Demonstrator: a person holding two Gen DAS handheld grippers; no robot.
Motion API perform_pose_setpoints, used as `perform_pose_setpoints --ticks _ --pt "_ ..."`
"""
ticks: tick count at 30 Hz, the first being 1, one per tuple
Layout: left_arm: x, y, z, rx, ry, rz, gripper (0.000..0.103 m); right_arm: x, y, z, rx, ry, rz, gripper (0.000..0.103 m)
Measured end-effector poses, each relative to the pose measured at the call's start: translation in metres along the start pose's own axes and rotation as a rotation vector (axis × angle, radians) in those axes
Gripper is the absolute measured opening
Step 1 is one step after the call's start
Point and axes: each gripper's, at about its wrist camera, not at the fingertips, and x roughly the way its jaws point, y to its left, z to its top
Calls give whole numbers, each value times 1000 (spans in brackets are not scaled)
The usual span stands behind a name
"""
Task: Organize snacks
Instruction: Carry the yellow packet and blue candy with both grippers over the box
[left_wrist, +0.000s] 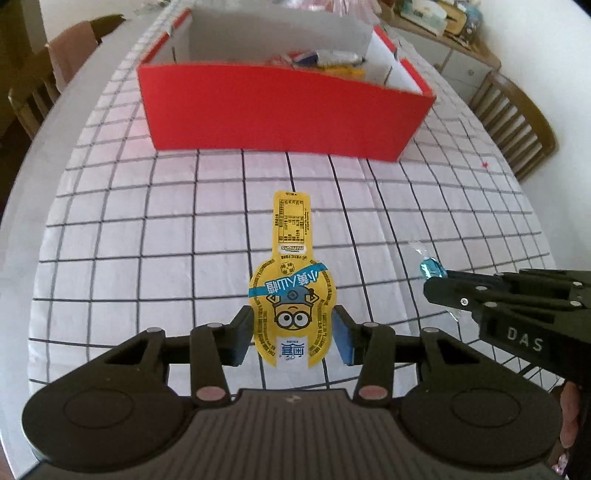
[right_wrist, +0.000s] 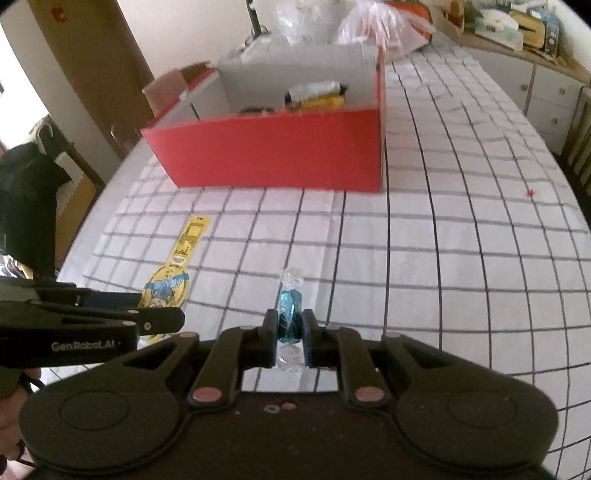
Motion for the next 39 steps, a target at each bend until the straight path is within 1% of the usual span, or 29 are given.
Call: perform_pose_setpoints --ticks 7,13,19,24,30,32,34,39 --pt "-27 2 18 -14 -76 12 45 -23 4 26 -20 -83 -1 11" --pt "-46 0 43 -19 -144 25 45 -33 8 57 -65 -143 -8 11" --pt "-57 -4 71 -6 -198 40 45 -35 9 88 -105 -185 -10 11" --pt "-60 -9 96 0 -227 52 45 -29 5 110 -116 -199 -13 11" --pt "-57 -9 122 3 -247 78 45 -19 1 135 -134 -209 -19 11" --pt "-53 -8 133 13 -238 84 45 -14 -1 144 -136 -208 -20 11" --pt "-48 -4 141 1 -232 103 45 -7 -4 151 -133 -206 -23 11" --pt "-33 6 164 -28 -219 125 45 16 -9 170 -123 -179 -20 11"
